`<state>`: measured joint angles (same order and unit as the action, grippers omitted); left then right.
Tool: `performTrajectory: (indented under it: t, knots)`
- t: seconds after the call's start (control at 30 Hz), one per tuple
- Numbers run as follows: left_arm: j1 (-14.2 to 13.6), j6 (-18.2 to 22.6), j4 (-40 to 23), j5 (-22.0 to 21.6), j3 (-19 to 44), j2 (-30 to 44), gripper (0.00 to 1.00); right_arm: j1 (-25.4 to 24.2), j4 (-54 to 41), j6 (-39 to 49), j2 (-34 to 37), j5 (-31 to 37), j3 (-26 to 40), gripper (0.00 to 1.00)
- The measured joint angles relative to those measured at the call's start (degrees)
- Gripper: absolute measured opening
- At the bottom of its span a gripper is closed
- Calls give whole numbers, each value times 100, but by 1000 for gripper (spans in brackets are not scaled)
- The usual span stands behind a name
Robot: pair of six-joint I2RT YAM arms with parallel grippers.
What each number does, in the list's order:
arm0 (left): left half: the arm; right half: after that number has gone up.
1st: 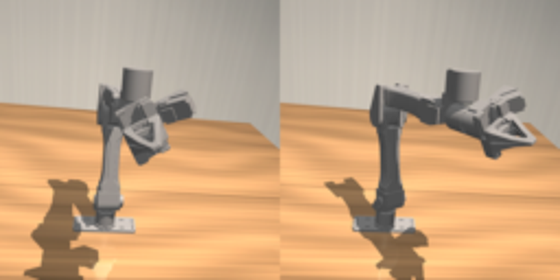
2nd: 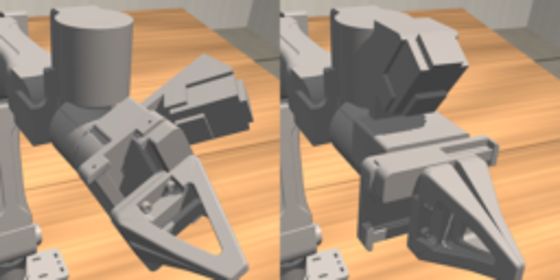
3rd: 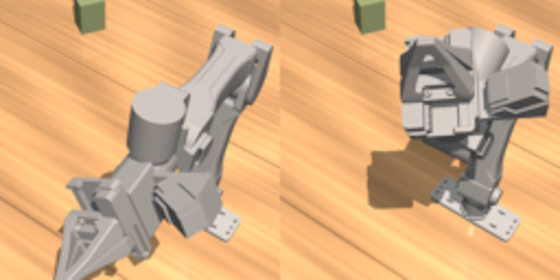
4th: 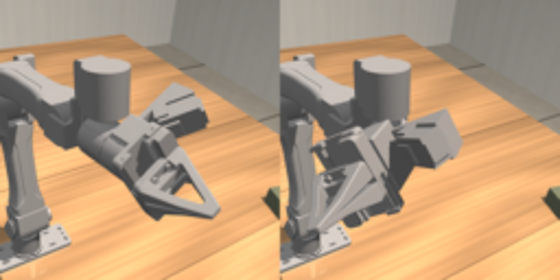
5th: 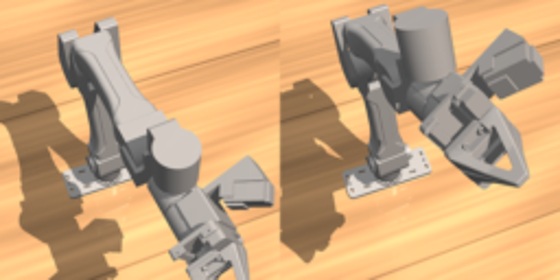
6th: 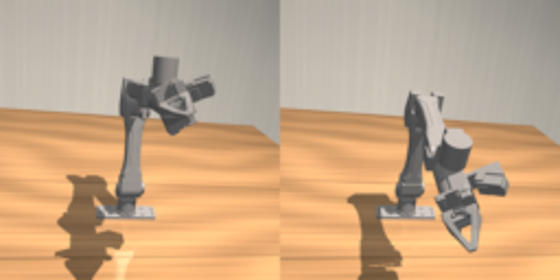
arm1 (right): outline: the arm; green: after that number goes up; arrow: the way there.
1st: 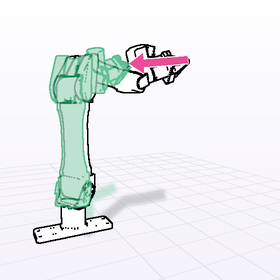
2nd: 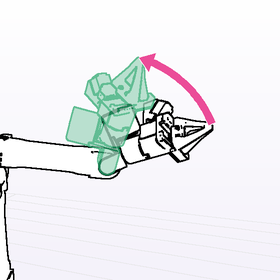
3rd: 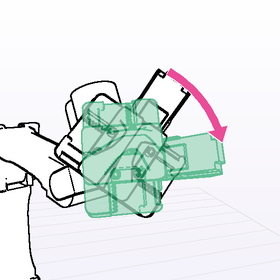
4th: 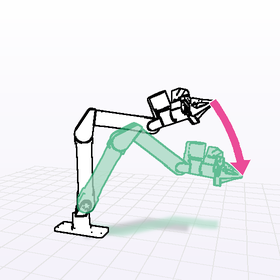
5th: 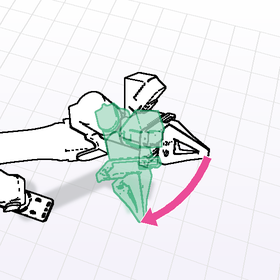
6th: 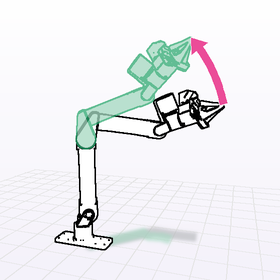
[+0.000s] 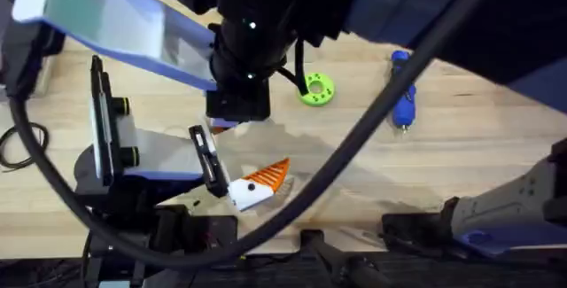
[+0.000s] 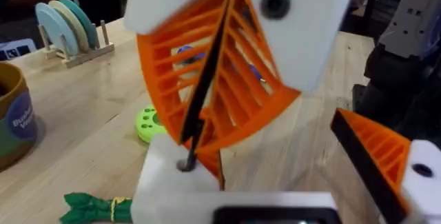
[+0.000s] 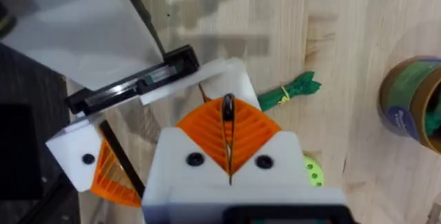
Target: Pick up the gripper from the table and insert it into the empty holder that is missing its gripper. Then pick up a screw, insert it into the mounting hole, and use the screwdriver to tighten it. Finally, clean up the table by picking up the vegetable and placing it into the bucket.
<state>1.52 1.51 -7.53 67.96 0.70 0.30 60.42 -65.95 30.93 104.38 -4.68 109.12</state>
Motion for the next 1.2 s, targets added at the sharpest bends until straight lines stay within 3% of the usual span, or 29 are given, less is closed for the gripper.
performTrajectory:
  t: [1.2]
  knots:
    - [0, -159, -11, 7, 1, 2, 986, 18, 126, -3, 188, -7, 94, 6]
